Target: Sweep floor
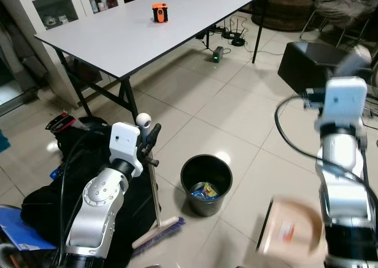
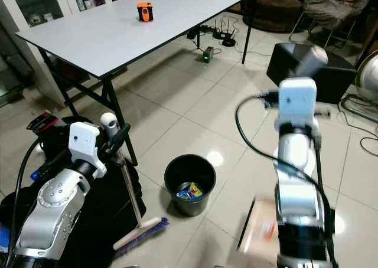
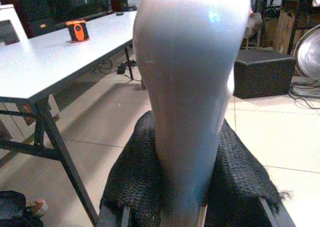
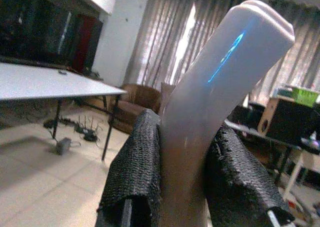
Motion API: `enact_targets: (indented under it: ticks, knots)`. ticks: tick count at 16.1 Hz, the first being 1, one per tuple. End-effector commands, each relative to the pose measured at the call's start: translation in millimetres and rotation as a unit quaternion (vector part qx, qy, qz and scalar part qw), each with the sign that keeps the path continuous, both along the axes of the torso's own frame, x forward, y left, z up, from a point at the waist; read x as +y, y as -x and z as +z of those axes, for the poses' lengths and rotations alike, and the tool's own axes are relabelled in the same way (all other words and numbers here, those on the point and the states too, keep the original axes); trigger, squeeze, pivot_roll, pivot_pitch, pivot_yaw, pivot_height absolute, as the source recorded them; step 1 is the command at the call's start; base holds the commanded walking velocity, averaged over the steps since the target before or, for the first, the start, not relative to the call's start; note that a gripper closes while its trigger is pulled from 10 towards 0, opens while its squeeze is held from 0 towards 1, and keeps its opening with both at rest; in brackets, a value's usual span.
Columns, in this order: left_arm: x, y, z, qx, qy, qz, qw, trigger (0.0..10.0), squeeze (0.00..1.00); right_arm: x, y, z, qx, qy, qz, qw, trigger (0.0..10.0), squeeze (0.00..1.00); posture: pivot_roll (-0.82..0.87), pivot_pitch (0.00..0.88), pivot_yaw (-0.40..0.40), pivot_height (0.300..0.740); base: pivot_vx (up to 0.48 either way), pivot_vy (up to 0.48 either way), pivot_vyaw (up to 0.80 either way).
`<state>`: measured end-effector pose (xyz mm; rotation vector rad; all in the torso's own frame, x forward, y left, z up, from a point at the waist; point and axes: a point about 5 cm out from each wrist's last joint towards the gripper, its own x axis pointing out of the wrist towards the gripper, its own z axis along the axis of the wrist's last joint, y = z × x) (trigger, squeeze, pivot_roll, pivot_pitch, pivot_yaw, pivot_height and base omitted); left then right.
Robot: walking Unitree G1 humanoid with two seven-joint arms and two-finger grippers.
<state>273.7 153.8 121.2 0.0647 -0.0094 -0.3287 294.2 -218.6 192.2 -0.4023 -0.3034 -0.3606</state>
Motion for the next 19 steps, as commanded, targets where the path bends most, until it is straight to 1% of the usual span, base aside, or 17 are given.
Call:
enact_targets:
  ticks: [1, 2, 5, 8, 10, 15, 19]
  knots:
    - [0.6, -4.2, 6.3, -0.012, -0.007, -0.005, 1.0, 10.0, 0.0, 6.9, 5.1, 16.7, -0.042, 0.017, 0.014, 0.999, 10.0, 0.0, 0.04, 0.0, 0.063, 0.74, 0.0, 0.0, 0.0]
    - [0.7, -4.0, 6.0, -0.011, -0.007, -0.007, 1.0, 10.0, 0.0, 9.1, 8.0, 14.2, -0.039, 0.013, 0.021, 0.999, 10.0, 0.0, 0.04, 0.0, 0.066, 0.74, 0.0, 0.0, 0.0]
    - [1.2, -2.7, 5.1, -0.008, -0.008, -0.007, 1.0, 10.0, 0.0, 16.0, 13.5, 5.9, -0.022, -0.038, 0.052, 0.998, 10.0, 0.0, 0.04, 0.0, 0.062, 0.74, 0.0, 0.0, 0.0]
    - [1.9, -1.4, 4.8, -0.007, -0.008, -0.004, 1.0, 10.0, 0.0, 22.9, 12.5, -5.9, 0.001, -0.056, 0.079, 0.995, 10.0, 0.0, 0.04, 0.0, 0.059, 0.74, 0.0, 0.0, 0.0]
    - [2.4, -0.3, 3.7, -0.005, -0.008, -0.002, 1.0, 10.0, 0.0, 26.8, 13.0, -13.7, 0.018, -0.076, 0.085, 0.993, 10.0, 0.0, 0.04, 0.0, 0.053, 0.74, 0.0, 0.0, 0.0]
    - [2.5, 2.0, 1.8, -0.001, -0.006, 0.003, 1.0, 10.0, 0.0, 36.4, 15.9, -22.7, 0.031, -0.086, 0.101, 0.991, 10.0, 0.0, 0.05, 0.0, 0.04, 0.74, 0.0, 0.0, 0.0]
    - [0.0, 4.1, 2.6, 0.0, 0.006, -0.004, 1.0, 10.0, 0.0, 35.7, 16.8, -26.4, 0.043, -0.094, 0.101, 0.99, 10.0, 0.0, 0.05, 0.0, 0.037, 0.74, 0.0, 0.0, 0.0]
